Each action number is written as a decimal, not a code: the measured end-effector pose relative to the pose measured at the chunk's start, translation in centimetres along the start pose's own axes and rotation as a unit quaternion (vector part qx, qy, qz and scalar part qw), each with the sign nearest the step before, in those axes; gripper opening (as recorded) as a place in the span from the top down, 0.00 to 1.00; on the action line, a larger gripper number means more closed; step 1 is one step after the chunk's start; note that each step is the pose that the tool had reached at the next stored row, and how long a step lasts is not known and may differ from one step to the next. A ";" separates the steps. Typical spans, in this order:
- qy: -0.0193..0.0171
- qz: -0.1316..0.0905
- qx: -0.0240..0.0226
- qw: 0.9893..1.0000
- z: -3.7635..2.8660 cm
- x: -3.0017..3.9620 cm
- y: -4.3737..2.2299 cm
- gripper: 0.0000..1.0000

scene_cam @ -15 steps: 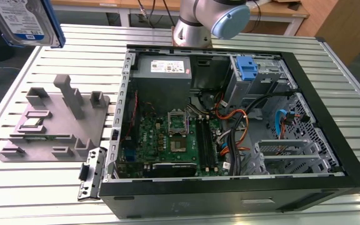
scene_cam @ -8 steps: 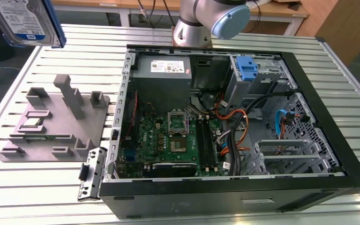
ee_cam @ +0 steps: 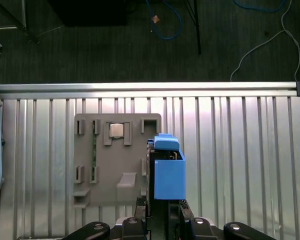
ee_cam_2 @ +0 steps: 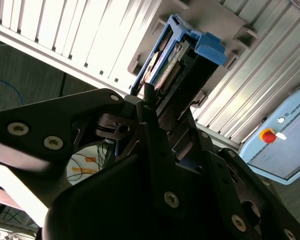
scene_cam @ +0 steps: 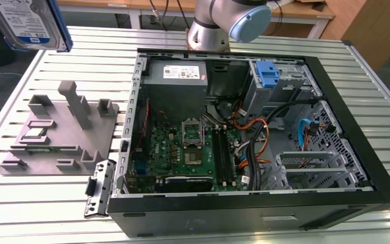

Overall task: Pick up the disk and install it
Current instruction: 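Pick up the disk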

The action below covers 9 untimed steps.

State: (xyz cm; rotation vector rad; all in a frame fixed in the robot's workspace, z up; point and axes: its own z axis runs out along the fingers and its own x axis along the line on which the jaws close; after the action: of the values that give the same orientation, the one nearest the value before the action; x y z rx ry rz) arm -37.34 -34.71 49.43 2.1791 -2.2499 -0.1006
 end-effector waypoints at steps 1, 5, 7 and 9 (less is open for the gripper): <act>0.000 0.000 0.000 1.000 0.00 0.00 -0.02 0.65; 0.000 0.000 0.000 1.000 -0.01 -0.01 -0.10 0.65; 0.000 0.000 0.000 1.000 -0.01 -0.01 -0.14 0.65; 0.000 0.000 0.000 1.000 -0.01 -0.01 -0.17 0.65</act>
State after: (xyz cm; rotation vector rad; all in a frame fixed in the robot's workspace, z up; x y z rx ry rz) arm -37.17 -34.70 49.43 2.1790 -2.2499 -0.1006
